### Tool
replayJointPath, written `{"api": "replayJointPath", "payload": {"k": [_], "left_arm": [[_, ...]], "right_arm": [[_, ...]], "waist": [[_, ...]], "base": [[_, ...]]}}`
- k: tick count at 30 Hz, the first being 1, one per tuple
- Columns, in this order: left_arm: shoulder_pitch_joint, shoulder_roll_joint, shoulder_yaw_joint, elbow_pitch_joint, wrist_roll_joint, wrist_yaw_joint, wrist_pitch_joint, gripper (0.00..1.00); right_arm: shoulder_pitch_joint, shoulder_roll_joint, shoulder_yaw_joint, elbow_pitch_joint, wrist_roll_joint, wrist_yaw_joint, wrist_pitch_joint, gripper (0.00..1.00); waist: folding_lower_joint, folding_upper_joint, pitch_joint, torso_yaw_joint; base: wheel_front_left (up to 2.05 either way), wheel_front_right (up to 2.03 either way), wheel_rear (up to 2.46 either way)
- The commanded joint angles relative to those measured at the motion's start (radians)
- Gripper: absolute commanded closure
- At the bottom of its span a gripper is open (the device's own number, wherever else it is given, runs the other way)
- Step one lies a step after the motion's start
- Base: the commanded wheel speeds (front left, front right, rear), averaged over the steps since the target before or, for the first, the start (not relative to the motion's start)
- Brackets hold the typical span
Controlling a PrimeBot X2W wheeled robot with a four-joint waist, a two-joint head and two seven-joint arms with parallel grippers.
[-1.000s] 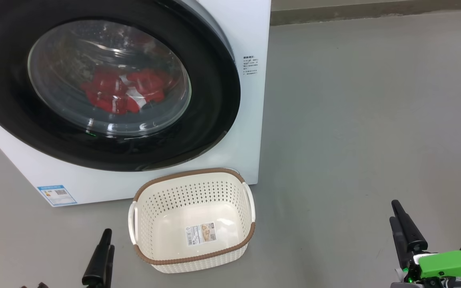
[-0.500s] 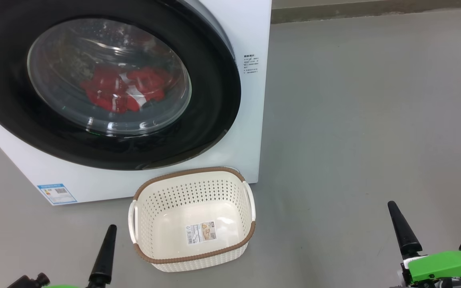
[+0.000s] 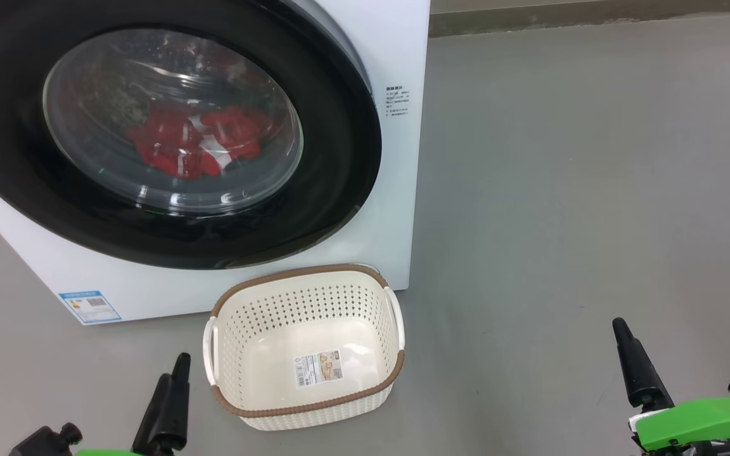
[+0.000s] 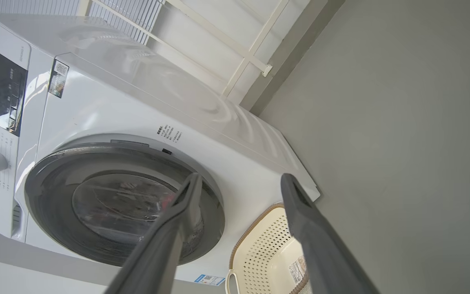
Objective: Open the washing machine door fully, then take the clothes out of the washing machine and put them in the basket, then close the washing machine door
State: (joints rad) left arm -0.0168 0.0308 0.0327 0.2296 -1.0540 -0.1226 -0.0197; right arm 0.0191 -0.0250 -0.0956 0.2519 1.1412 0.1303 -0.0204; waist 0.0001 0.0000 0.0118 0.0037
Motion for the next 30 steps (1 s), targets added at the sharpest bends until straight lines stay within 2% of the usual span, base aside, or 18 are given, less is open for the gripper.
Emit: {"api": "replayJointPath", "payload": {"k": [1, 30], "left_arm": [[-0.006, 0.011, 0.01, -0.037, 0.043, 0.002, -0.014, 0.0], [0.018, 0.014, -0.008, -0.08, 0.398, 0.021, -0.097, 0.0]], "right_arm": [[-0.006, -0.014, 0.01, -0.033, -0.042, 0.0, -0.014, 0.0], [0.033, -0.018, 0.028, -0.068, -0.341, 0.0, -0.097, 0.0]], "waist": [[-0.0001, 0.0, 0.0, 0.0], [-0.0001, 0.0, -0.001, 0.0]], "base": [[0.0, 0.0, 0.0], [0.0, 0.0, 0.0]]}}
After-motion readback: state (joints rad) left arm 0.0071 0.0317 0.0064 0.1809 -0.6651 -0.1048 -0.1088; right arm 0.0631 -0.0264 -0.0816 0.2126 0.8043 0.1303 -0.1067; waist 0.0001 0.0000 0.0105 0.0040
